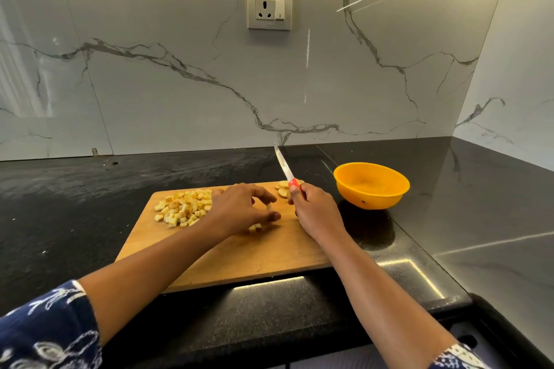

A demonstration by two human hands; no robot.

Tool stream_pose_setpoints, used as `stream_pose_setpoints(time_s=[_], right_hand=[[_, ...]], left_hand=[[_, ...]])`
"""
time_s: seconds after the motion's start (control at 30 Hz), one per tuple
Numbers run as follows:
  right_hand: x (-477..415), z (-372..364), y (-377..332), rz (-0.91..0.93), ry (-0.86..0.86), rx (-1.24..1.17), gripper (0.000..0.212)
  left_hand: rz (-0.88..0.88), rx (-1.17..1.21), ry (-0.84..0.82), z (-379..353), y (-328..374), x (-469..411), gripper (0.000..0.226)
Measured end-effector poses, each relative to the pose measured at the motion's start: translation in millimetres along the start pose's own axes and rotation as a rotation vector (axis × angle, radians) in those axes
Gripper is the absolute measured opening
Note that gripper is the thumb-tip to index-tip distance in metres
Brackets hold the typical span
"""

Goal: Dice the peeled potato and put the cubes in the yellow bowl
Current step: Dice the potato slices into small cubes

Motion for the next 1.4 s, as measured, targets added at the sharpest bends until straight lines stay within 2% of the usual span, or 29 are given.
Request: stream_pose_setpoints(time_s=[0.13,0.3,0.37,0.47,0.53,0.63,0.77,0.93,1.03,1.1,1.17,1.23,1.3,1.4], right_hand=[[-0.3,0.3,1.2,-0.001,0.003,-0.015,0.041],[-0.4,1.1,2.0,-0.010,0.021,-0.017,0.042],[-0.3,2.2,2.3,-0.017,0.027,-0.016,0.042],[0.2,3.2,2.2,-0.023,0.031,-0.009,0.042],[0.7,3.7,2.6,-0.020,0.032,0.001,0.041],[0.7,4.9,4.1,-0.026,0.033,-0.006,0.041],[0.2,4.2,3.9,-0.022,0.033,0.002,0.041],[1.5,6.3,2.7,-0.025,0.040,-0.012,0.040],[1.8,7.6,2.8,-0.028,0.044,-0.024,0.040],[2.0,7.7,3.1,-0.028,0.046,-0.030,0.040],[1.8,8.0,3.5,-0.030,0.050,-0.030,0.040],[1.3,8.0,3.8,-0.031,0.053,-0.036,0.040],[1.6,7.9,3.6,-0.028,0.054,-0.035,0.040],[1.5,7.3,3.6,-0.029,0.056,-0.024,0.039]], left_hand=[[0.016,-0.047,0.024,3.4,-10.4,4.5,0.030],[-0.057,-0.031,0.019,15.4,-18.2,13.7,0.049],[-0.133,0.029,-0.044,20.6,-19.4,12.2,0.062],[-0.274,-0.029,-0.298,24.5,-20.9,6.4,0.079],[-0.313,-0.097,-0.410,26.2,-23.0,1.6,0.074],[-0.354,-0.118,-0.434,30.7,-26.9,-3.8,0.072],[-0.450,-0.249,-0.400,32.4,-24.5,-2.6,0.087],[-0.503,-0.376,-0.492,24.9,-22.8,-2.6,0.097],[-0.522,-0.348,-0.526,22.0,-20.4,-4.8,0.094],[-0.465,-0.177,-0.549,23.8,-19.5,-5.7,0.086],[-0.398,-0.039,-0.512,28.4,-20.5,-8.7,0.061],[-0.376,0.001,-0.432,33.5,-23.7,-16.5,0.024],[-0.385,-0.022,-0.406,35.2,-24.2,-21.5,0.026],[-0.396,-0.068,-0.459,30.2,-21.1,-27.0,0.024]])
Point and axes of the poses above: each hand's wrist, its own x-axis away from the middle knuckle, its own z-axis out of the back of the hand, y = z × x, the point moved 3 cm from there along -x, towards the middle knuckle, and after that the axes turned 1 degree about -x, right-handed, at the moved point
